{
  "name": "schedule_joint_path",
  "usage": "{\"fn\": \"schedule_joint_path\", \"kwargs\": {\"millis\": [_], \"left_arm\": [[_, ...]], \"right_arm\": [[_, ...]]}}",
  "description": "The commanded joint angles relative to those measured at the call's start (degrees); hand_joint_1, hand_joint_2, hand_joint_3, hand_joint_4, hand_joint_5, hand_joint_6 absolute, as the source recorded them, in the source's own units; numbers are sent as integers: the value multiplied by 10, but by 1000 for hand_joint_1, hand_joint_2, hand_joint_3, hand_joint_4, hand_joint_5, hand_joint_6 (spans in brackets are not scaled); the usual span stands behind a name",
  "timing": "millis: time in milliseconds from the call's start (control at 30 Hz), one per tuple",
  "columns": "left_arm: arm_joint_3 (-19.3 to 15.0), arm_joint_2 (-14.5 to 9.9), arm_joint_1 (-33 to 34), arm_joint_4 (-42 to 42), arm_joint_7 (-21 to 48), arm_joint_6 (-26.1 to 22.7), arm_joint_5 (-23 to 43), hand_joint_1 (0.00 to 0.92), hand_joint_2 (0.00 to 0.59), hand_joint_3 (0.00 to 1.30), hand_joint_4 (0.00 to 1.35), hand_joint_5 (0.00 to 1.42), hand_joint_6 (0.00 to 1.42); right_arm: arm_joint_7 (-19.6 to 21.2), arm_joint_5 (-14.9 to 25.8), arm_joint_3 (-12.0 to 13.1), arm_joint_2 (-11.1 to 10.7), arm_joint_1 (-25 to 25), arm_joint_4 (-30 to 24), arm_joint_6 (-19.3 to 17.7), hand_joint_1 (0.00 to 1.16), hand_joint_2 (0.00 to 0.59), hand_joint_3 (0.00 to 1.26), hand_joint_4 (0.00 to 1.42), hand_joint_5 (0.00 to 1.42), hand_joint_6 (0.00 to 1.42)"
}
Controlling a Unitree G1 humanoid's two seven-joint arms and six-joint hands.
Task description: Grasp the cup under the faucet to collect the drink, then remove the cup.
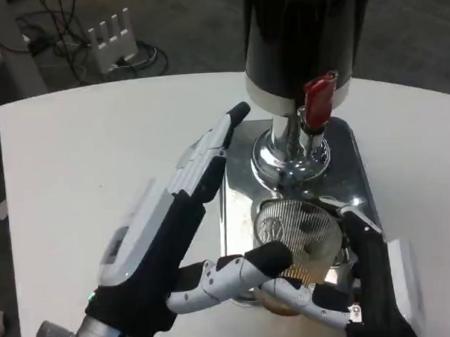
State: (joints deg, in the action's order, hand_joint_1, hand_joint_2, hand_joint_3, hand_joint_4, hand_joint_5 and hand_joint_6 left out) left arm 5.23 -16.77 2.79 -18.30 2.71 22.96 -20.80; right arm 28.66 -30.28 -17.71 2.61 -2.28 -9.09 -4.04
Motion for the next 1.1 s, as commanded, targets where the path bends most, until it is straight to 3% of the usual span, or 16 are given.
{"fn": "schedule_joint_path", "kwargs": {"millis": [33, 267, 533, 767, 1100], "left_arm": [[-23, -34, -34, -12, 6, 39, -10, 0, 73, 0, 0, 0, 0], [-62, -71, -104, -5, -14, 98, -60, 0, 73, 0, 0, 0, 0], [-103, -105, -169, -3, -30, 143, -133, 0, 72, 0, 0, 0, 0], [-127, -128, -196, 0, -37, 153, -167, 0, 67, 0, 0, 0, 0], [-135, -138, -224, -22, -19, 139, -177, 0, 63, 0, 0, 0, 0]], "right_arm": [[-19, -2, -14, 1, -27, -56, -24, 928, 96, 839, 954, 1168, 1414], [-62, 12, 1, -19, -73, -106, -30, 926, 96, 840, 954, 1168, 1410], [-97, 21, 25, -38, -84, -125, -37, 919, 94, 840, 961, 1168, 1403], [-128, 22, 35, -43, -90, -163, -32, 918, 94, 840, 965, 1168, 1403], [-155, 14, 40, -57, -103, -201, -36, 917, 94, 840, 965, 1168, 1403]]}}
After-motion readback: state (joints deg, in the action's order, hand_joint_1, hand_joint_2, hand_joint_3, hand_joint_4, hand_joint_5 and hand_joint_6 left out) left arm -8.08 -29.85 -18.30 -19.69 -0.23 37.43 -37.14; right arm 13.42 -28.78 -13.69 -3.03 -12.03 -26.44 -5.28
